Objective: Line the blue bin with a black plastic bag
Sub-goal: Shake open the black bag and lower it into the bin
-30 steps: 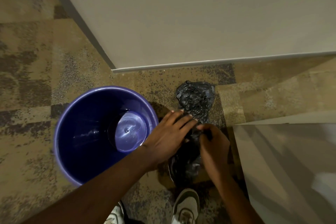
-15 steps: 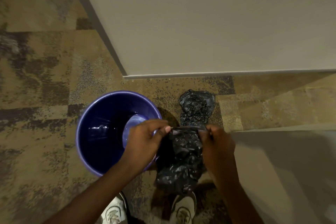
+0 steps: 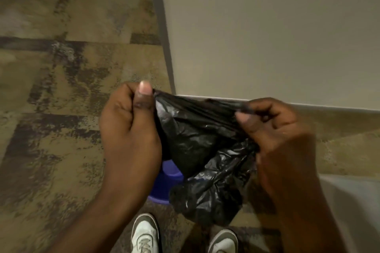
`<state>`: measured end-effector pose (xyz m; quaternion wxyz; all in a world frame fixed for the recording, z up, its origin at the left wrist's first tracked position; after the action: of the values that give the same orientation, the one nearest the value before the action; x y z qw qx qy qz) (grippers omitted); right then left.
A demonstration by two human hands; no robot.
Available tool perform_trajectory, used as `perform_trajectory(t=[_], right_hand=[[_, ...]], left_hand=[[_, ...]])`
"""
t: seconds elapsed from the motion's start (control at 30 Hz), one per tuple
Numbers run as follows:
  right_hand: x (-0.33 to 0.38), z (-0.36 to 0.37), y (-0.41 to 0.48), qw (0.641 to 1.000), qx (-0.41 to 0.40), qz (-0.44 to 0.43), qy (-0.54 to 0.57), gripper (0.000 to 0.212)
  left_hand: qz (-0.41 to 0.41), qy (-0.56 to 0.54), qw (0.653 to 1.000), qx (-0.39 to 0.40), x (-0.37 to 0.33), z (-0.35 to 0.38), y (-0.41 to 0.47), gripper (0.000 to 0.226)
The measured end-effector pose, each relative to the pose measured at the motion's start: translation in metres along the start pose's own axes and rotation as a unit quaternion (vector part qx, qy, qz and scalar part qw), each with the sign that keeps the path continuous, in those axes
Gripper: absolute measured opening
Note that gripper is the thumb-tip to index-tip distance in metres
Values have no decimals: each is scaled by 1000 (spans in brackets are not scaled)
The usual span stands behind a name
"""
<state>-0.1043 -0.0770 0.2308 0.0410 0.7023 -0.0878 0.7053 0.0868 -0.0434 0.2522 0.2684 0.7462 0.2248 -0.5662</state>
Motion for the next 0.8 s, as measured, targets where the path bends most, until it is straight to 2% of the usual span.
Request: perform_trajectory(t=[0.07,0.13,0.23,0.3,0.37,0.4,0.43,0.47,0.53,0.6,0.7,0.73,0.8], right_hand=[[-5,5,3,990,12,83,110,14],[-17,11,2,971,13,156,183,11],[-38,12,-1,972,-52,190,127,21],[-49,15,-3,966,-106,203,119,27],[-62,20,-7,953,-138,227,147,26],[-70,22,-9,948,-150,238,150,25],[-77,21,-11,948,-164,237,134,26],[-80,18,-13,956,-182,211,88,27],[-75,12,-19,976,-198,74,-56,28],[-76,17,-30,982,-136,-57,-115,24],[-89,16,-42,983,-35,-108,-144,27],[-90,12,-45,981,-12,-126,-149,29],[-87,-3,-48,976,-27,-155,-148,23]], left_hand=[[18,27,999,25,-6,-7,15,40],[46,37,995,82,-10,-16,26,42],[83,105,972,194,-2,-25,32,51],[131,217,927,276,15,-27,30,59],[234,315,852,347,30,-25,21,69],[281,345,819,363,37,-25,14,66],[305,361,806,357,44,-27,10,58],[306,364,814,334,51,-33,8,44],[247,357,862,263,67,-48,12,23],[162,361,890,224,87,-61,11,17],[127,371,896,207,99,-69,0,6],[106,352,908,200,103,-71,-2,10],[68,289,937,186,103,-72,-3,34]])
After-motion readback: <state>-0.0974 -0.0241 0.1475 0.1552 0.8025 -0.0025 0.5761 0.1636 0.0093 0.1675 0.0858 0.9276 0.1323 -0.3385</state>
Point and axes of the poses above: each hand's wrist, its own y-axis towards the middle knuckle, its own z-axis out of the palm, x = y × z, the point moved 5 cm from there along y, towards the middle knuckle, and after that the axes turned 10 degrees about -x, right-handed, at the moved point
